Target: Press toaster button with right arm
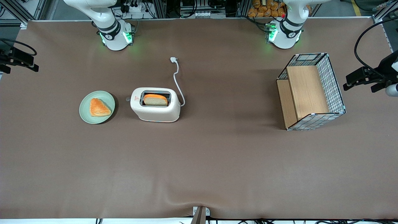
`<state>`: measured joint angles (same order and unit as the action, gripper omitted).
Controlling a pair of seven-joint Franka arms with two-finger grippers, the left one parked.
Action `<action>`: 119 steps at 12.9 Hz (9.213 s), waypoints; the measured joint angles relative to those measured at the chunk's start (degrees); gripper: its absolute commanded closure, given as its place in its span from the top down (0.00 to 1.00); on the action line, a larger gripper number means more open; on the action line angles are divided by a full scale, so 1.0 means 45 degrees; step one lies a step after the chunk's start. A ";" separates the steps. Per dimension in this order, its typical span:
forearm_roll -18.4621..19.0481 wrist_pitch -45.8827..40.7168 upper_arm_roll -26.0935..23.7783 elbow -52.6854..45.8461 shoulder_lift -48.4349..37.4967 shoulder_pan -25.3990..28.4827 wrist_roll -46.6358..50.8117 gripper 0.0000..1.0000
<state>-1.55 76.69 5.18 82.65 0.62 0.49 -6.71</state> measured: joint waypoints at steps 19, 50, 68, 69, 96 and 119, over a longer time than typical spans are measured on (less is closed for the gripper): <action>0.0094 -0.0591 -0.0143 0.0156 0.0330 0.0001 0.0104 1.00; -0.5223 0.4651 -0.0301 0.7150 0.1240 0.1648 0.0173 0.00; -0.8171 0.6167 -0.0181 0.8276 0.3020 0.1239 -0.1650 0.00; -0.8190 0.6250 -0.0188 0.8276 0.3020 0.1240 -0.1650 0.00; -0.8893 0.7075 -0.0176 0.8263 0.4433 0.1191 -0.2932 0.00; -0.9365 0.6491 -0.0066 0.7804 0.4878 0.1145 -0.3036 0.08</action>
<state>-43.70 105.90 4.88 117.77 22.56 5.64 -20.37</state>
